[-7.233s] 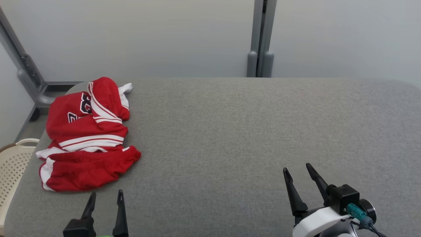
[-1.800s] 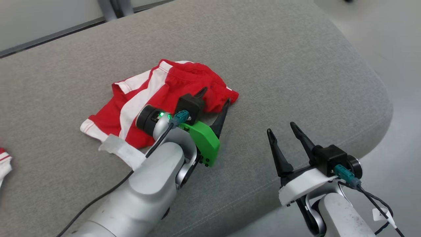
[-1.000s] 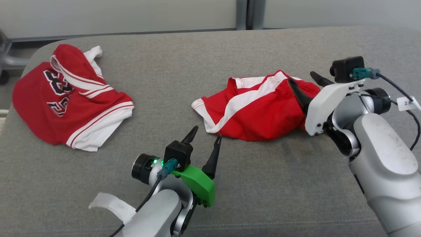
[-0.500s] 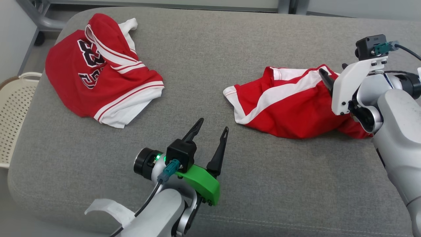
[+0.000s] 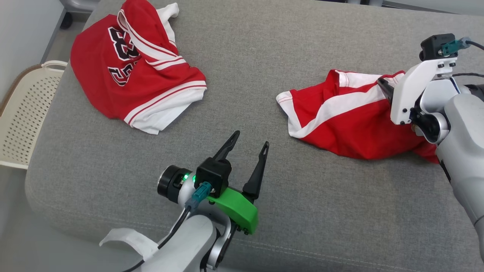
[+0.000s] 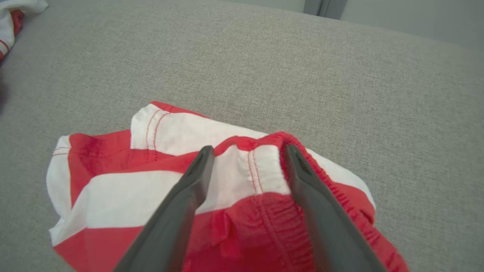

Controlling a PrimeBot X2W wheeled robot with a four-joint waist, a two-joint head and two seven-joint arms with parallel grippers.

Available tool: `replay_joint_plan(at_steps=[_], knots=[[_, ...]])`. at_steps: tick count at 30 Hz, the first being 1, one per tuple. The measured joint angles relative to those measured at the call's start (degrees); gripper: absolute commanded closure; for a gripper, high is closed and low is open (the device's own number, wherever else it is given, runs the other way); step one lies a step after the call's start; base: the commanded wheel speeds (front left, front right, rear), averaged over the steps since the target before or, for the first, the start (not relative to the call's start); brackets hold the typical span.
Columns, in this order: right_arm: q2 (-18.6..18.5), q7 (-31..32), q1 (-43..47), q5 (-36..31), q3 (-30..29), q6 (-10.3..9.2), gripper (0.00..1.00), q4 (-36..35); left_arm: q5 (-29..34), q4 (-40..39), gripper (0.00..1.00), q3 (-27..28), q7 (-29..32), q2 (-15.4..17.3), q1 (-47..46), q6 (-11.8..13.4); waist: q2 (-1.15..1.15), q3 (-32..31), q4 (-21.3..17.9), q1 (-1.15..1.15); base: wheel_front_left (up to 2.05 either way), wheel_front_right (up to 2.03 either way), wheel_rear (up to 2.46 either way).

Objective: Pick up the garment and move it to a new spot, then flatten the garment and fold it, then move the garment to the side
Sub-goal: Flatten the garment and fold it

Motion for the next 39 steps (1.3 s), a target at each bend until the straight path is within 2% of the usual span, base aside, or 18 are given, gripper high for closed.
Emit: replay_joint_plan(at_steps=[1,3,4,5,6,7,16,26,30,36,39], knots=[[0.0,0.2,-0.1,0.4,0.3,0.00,0.14,0.2,0.0,-0.1,0.00,0.0,0.0,0.1,0.0,0.2,0.00,0.1,0.2,0.00,0.00,0.00,0.00],[0.0,0.4,-0.2,1.1,0.9,0.00,0.49,0.5,0.0,-0.1,0.00,0.0,0.0,0.2,0.0,0.4,0.00,0.2,0.4,0.00,0.00,0.00,0.00],[0.0,0.4,-0.2,1.3,1.4,0.00,0.55,0.6,0.0,-0.1,0.00,0.0,0.0,0.2,0.0,0.4,0.00,0.2,0.4,0.00,0.00,0.00,0.00],[0.0,0.4,-0.2,1.5,2.1,0.00,0.68,0.5,0.0,-0.1,0.00,0.0,0.0,0.3,0.0,0.4,0.00,0.1,0.4,0.00,0.00,0.00,0.00],[0.0,-0.1,-0.3,1.6,2.6,0.00,0.86,0.4,0.0,-0.1,0.00,0.0,0.0,0.3,0.0,0.4,0.00,0.0,0.4,0.00,0.00,0.00,0.00],[0.0,-0.5,-0.5,1.7,3.0,0.00,1.00,0.2,0.0,-0.1,0.00,0.0,0.0,0.3,0.0,0.5,0.00,-0.1,0.3,0.00,0.00,0.00,0.00],[1.1,-6.8,-4.9,3.5,6.2,0.00,1.00,-2.7,-0.5,0.0,0.00,0.4,0.2,1.1,0.1,1.0,0.00,-1.7,-0.9,0.00,0.00,0.00,0.00],[2.8,-12.7,-8.6,10.3,10.2,0.00,1.00,-11.2,-1.2,-0.7,0.00,1.3,0.4,2.8,0.9,2.2,0.00,-3.8,-3.7,0.00,0.00,0.00,0.00],[-0.5,-13.0,-5.7,13.9,11.9,0.01,1.00,-14.7,-1.2,-1.7,0.00,1.3,0.8,3.6,1.2,2.9,0.00,-4.3,-5.4,0.00,0.00,0.00,0.00],[-7.5,-13.1,5.1,18.5,12.6,0.00,1.00,-17.6,-1.2,-2.9,0.00,1.3,1.4,4.7,2.0,3.5,0.00,-4.6,-8.4,0.00,0.00,0.00,0.00],[-9.1,-14.1,10.2,20.0,12.0,0.00,1.00,-17.6,-1.2,-3.5,0.00,1.2,1.8,5.3,2.1,3.8,0.00,-4.6,-10.0,0.00,0.00,0.00,0.00]])
